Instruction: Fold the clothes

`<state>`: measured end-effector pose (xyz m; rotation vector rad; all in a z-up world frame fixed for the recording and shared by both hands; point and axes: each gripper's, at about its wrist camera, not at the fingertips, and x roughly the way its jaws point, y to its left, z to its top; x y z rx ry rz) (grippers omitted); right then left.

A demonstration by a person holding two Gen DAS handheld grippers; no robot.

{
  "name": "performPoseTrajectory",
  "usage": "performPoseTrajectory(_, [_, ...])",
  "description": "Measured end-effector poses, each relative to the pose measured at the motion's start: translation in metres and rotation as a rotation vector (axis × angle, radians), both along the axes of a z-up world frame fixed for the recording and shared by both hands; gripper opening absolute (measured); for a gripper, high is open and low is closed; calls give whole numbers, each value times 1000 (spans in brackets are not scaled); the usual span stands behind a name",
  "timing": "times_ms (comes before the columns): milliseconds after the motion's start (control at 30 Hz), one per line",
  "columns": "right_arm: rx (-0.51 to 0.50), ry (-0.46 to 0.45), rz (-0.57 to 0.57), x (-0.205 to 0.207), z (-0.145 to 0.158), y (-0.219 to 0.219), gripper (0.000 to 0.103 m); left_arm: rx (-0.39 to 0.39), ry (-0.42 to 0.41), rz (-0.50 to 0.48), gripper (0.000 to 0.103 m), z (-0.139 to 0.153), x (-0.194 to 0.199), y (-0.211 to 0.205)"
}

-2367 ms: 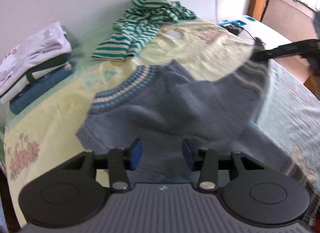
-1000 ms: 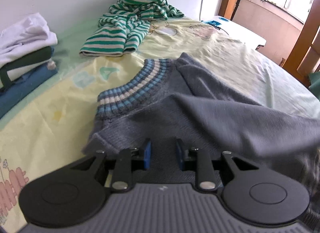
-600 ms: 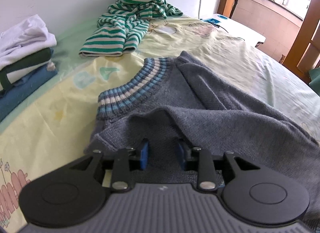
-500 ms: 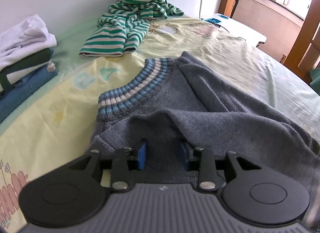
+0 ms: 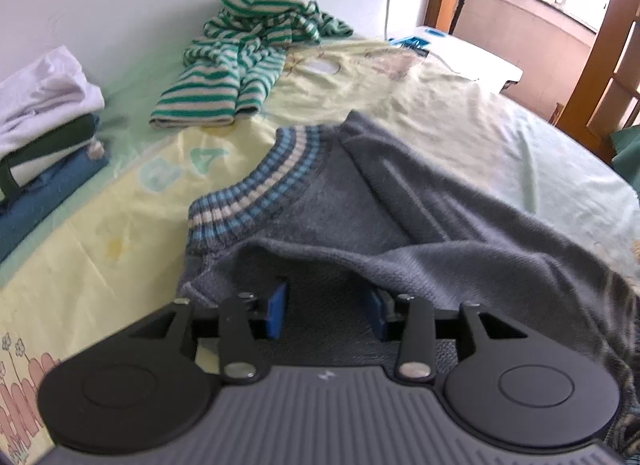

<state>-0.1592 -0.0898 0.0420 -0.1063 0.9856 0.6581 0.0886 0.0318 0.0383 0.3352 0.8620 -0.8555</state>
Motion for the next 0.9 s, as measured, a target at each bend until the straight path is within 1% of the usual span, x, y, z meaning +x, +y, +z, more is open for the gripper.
performPoseTrajectory(133, [-36, -11, 41, -5, 6, 0, 14, -11, 5, -16, 49, 5, -3, -1])
performPoseTrajectory(200, [-60, -4, 56, -6, 4, 1, 14, -2, -9, -21, 53, 5, -4, -1])
performPoseTrajectory(233, [-72, 0, 63, -6, 3, 2, 15, 6, -14, -21, 53, 4, -5, -1])
performPoseTrajectory(267, [-84, 4, 70, -6, 2, 3, 17, 17, -17, -21, 53, 3, -5, -1])
performPoseTrajectory(333, [-126, 39, 113, -9, -2, 6, 24, 42, -26, -23, 53, 1, -6, 1])
performPoseTrajectory(367, [-138, 46, 138, -14, 2, 6, 27, 50, -31, -24, 54, 1, -7, 1])
performPoseTrajectory(400, [-150, 53, 163, -20, 6, 7, 28, 52, -36, -26, 55, 2, -8, 2])
performPoseTrajectory(467, [-145, 52, 180, -29, 21, 3, 28, 57, -46, -29, 57, 3, -10, 5])
performPoseTrajectory(533, [-111, 18, 153, -33, 39, -3, 30, 63, -56, -31, 60, 4, -12, 7])
performPoseTrajectory(567, [-89, -8, 127, -32, 45, -5, 36, 63, -59, -33, 60, 4, -13, 7])
performPoseTrajectory(600, [-75, -24, 93, -28, 45, -6, 41, 62, -60, -34, 60, 5, -14, 6])
performPoseTrajectory(667, [-47, -56, 25, -20, 44, -7, 41, 61, -60, -38, 60, 6, -15, 4])
performPoseTrajectory(733, [-111, -46, -29, -10, 24, -1, 41, 55, -50, -42, 62, 6, -15, 2])
performPoseTrajectory(833, [-139, 7, -33, -8, -2, 5, 39, 64, -40, -54, 64, 4, -19, -1])
performPoseTrajectory(867, [-149, 27, -27, -10, -7, 5, 38, 69, -45, -59, 64, 3, -21, -1])
performPoseTrajectory(900, [-176, 28, -22, -13, -10, 6, 38, 72, -49, -62, 64, 3, -23, -1])
